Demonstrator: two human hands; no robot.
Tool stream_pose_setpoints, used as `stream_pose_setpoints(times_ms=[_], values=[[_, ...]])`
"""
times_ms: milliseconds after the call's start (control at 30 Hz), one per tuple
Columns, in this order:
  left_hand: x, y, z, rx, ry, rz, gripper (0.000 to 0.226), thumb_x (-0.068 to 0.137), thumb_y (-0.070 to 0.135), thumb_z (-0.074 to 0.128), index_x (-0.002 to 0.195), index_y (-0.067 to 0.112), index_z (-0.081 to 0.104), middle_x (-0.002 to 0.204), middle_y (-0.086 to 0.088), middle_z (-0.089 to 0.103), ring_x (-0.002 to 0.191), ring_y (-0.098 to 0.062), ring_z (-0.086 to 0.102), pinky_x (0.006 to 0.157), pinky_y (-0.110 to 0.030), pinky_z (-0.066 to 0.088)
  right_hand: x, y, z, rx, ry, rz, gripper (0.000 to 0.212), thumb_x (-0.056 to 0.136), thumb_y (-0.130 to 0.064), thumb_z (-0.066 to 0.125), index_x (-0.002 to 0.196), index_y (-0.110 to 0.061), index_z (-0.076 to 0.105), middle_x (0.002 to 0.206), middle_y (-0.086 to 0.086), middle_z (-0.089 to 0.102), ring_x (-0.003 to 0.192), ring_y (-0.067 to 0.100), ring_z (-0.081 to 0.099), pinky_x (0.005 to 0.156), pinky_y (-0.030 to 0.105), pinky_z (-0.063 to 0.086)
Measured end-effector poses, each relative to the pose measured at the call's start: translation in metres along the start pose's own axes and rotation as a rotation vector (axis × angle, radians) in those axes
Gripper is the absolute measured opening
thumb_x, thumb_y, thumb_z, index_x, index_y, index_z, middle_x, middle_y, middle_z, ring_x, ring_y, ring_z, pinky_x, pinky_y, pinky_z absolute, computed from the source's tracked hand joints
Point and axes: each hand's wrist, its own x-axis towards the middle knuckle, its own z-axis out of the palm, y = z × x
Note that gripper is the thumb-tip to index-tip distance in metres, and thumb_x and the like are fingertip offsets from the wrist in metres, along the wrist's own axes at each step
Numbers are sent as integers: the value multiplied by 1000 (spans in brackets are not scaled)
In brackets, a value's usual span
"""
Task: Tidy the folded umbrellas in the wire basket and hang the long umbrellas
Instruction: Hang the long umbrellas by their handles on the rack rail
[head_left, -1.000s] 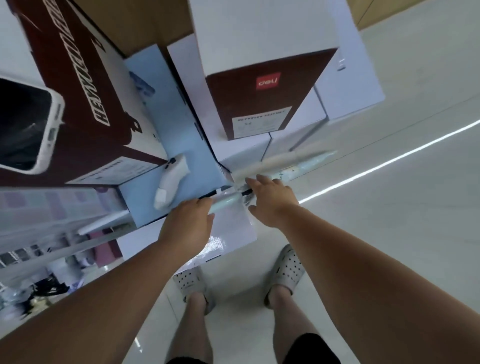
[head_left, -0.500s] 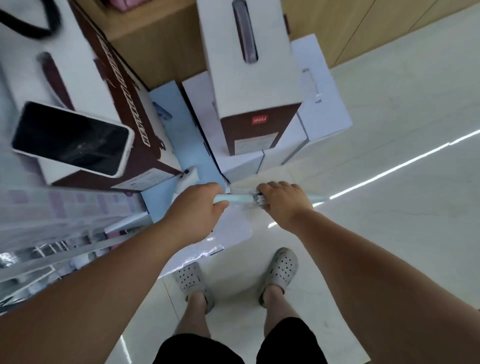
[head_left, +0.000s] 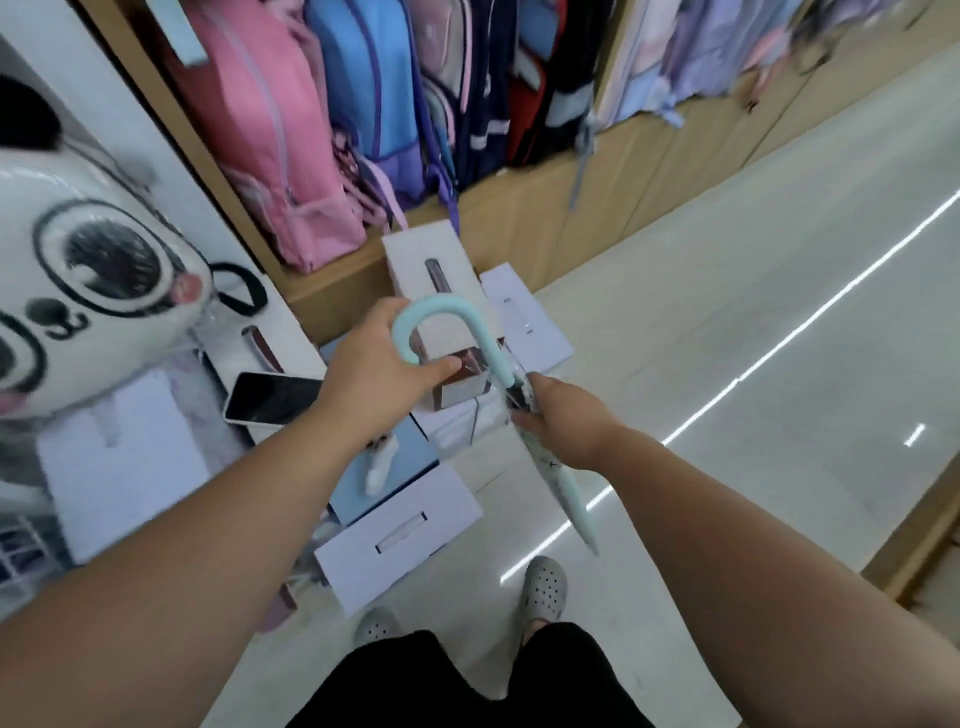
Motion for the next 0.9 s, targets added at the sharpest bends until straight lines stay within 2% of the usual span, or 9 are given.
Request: stream_pose_setpoints(times_ms=[133,233,333,400,533,600,667,733,900], values=[[-34,17,-22,14,-155,-15,68,77,47,84,131,18,55,123,13,59,103,-13,60,90,-36,51,-40,-42,-36,83,97,-3,21,101,-34,55,97,-19,39,85,-3,50,83,27,51,71,34,35],[-56,29,-26,78,-332,13,85,76,50,84,146,25,43,129,3,60,106,-16,61,83,-28,48,-63,-70,-66,152,147,-46,24,101,-33,56,113,-13,51,106,5,61,97,28,58,82,36,43],[-79,46,-24,111,-378,64,78,79,47,83,144,22,46,125,5,60,105,-16,62,86,-26,47,-77,-90,-97,193,160,-116,25,101,-33,57,117,-14,57,113,10,64,100,25,60,84,33,45],[-90,56,-21,52,-357,67,66,82,42,81,137,21,51,108,15,57,98,-10,59,82,-23,45,-83,-104,-120,192,131,-184,21,101,-32,56,114,-15,58,105,7,66,97,24,62,84,34,49],[-106,81,-13,-164,-272,8,42,91,29,75,127,20,55,94,17,61,78,3,59,58,-9,42,-105,-134,-164,231,79,-344,15,104,-25,55,118,-27,51,82,-21,53,71,-2,53,56,4,42],[-112,91,-9,-271,-173,-13,35,93,25,71,124,22,55,104,7,66,87,1,61,63,-11,45,-115,-142,-179,257,54,-404,16,103,-24,55,119,-22,54,88,-12,60,74,1,58,57,9,50],[-118,98,-5,-339,-65,-21,28,96,23,68,121,22,57,111,4,70,99,-9,66,78,-21,53,-125,-146,-191,293,43,-430,13,102,-27,58,111,-18,57,99,5,68,86,21,68,72,34,63],[-125,105,-2,-407,33,-24,22,97,20,66,118,25,60,110,5,73,103,-14,69,89,-33,57,-131,-144,-198,351,45,-469,14,99,-30,61,109,-20,58,106,11,71,96,30,71,78,50,62],[-146,126,-11,-489,173,16,27,99,16,63,124,26,62,113,8,74,102,-7,70,90,-26,55,-141,-139,-204,502,163,-548,46,96,-37,66,138,-24,53,114,2,61,98,22,68,73,37,64]])
